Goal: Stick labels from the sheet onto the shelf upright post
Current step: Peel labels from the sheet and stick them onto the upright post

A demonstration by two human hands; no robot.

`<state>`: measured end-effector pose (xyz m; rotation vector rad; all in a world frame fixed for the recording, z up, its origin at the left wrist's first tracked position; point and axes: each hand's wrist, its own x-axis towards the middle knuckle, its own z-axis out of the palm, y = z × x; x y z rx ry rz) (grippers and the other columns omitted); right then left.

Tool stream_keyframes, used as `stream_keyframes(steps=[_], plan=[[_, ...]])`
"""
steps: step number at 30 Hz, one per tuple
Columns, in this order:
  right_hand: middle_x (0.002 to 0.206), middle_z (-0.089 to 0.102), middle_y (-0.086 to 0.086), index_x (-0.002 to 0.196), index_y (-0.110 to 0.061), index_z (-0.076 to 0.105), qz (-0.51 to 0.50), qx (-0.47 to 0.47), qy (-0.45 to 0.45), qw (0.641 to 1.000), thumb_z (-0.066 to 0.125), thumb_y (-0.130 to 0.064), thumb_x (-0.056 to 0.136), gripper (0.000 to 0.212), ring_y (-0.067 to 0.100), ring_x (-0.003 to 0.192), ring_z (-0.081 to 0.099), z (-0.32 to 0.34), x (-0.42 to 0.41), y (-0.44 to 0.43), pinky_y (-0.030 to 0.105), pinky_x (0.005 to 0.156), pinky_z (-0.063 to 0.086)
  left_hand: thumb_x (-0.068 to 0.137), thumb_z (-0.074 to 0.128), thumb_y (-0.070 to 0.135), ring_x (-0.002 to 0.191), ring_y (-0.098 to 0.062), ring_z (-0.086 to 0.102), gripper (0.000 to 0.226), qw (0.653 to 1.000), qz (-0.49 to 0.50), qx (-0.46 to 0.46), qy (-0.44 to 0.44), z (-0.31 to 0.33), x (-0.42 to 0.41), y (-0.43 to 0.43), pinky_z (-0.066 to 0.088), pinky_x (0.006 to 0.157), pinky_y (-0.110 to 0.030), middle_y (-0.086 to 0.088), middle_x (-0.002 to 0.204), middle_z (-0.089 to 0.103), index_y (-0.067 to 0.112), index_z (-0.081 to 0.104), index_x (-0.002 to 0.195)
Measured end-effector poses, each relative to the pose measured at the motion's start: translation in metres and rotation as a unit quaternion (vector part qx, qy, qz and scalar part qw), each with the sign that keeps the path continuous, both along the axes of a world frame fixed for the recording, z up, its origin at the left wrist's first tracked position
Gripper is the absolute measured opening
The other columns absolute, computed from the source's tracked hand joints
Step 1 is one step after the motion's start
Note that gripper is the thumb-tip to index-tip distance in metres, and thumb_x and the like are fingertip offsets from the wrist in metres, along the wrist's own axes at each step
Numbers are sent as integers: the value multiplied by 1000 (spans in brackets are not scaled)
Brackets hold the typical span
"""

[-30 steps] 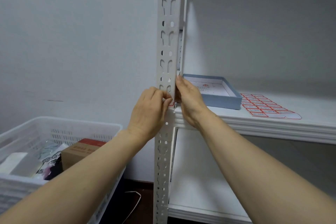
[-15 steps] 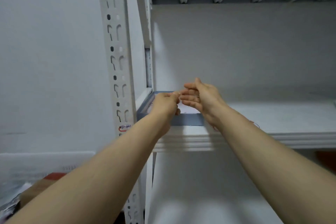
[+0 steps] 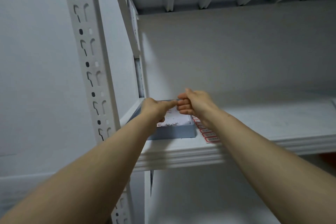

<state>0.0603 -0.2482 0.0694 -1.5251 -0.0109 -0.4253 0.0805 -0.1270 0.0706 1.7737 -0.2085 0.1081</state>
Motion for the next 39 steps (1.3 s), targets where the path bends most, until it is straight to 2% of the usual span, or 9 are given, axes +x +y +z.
stream_keyframes(steps=[5, 9, 13, 18, 21, 28, 31, 35, 39], plan=[[74, 63, 9, 82, -8, 58, -11, -36, -6, 999, 37, -22, 101, 31, 16, 61, 61, -3, 4, -1, 20, 56, 52, 85, 69, 25, 54, -12, 42, 23, 995, 0, 67, -71, 0, 1, 5, 33, 51, -20, 1, 61, 58, 8, 67, 71], [80, 65, 7, 100, -1, 64, -27, -84, -7, 996, 44, -17, 98, 25, 13, 66, 58, -6, 3, -4, 22, 65, 49, 95, 46, 44, 62, -12, 48, 44, 994, 13, 96, -60, 3, 4, 2, 38, 58, -23, -1, 82, 67, 8, 71, 86], [83, 67, 5, 103, -3, 68, -47, -153, -21, 987, 59, -4, 89, 16, 8, 61, 56, -8, 2, -4, 15, 56, 44, 88, 65, 26, 75, -15, 55, 25, 989, 29, 117, -84, 1, 8, 3, 44, 72, -25, -1, 83, 63, 9, 70, 106], [57, 67, -4, 76, -13, 74, -116, -235, -23, 965, 73, -19, 78, 6, 11, 45, 51, -10, 0, -3, 30, 58, 46, 89, 57, 44, 59, -17, 49, 43, 970, 89, 192, -123, 3, 0, 5, 39, 63, -28, -1, 60, 55, 10, 71, 67], [61, 63, -8, 60, -23, 63, -155, -317, -17, 936, 79, -35, 71, 23, 13, 60, 57, -9, -6, 1, 32, 64, 49, 83, 67, 22, 61, -20, 50, 29, 966, 84, 211, -127, -1, 1, 5, 42, 61, -30, -3, 60, 54, 15, 59, 56], [86, 66, 15, 75, -15, 65, -146, -427, -1, 893, 47, -39, 95, 36, 27, 82, 58, -8, -15, 11, 38, 75, 47, 96, 48, 42, 63, -27, 50, 51, 947, 77, 262, -168, -5, -14, 12, 40, 61, -32, -8, 60, 52, 5, 56, 61], [107, 67, 12, 102, -12, 66, -138, -440, -44, 886, 44, -31, 98, 30, 29, 102, 60, -11, -19, 22, 39, 88, 46, 99, 44, 33, 81, -24, 58, 39, 930, 69, 239, -270, -12, -29, 22, 43, 71, -31, -11, 85, 65, 7, 69, 84], [108, 69, 7, 114, -9, 65, -157, -366, -131, 908, 57, -19, 92, 26, 21, 99, 63, -19, -38, 43, 34, 92, 48, 91, 42, 19, 111, -7, 37, 35, 876, 128, 90, -456, -42, -55, 54, 27, 96, -8, -5, 120, 48, 8, 60, 118], [88, 65, -3, 107, -11, 66, -105, -289, -146, 940, 61, -17, 89, 20, 14, 84, 64, -35, -57, 77, 28, 83, 51, 86, 40, 9, 113, -12, 35, 29, 908, 206, -77, -356, -68, -64, 93, 34, 105, -25, 1, 119, 32, 22, 45, 111]])
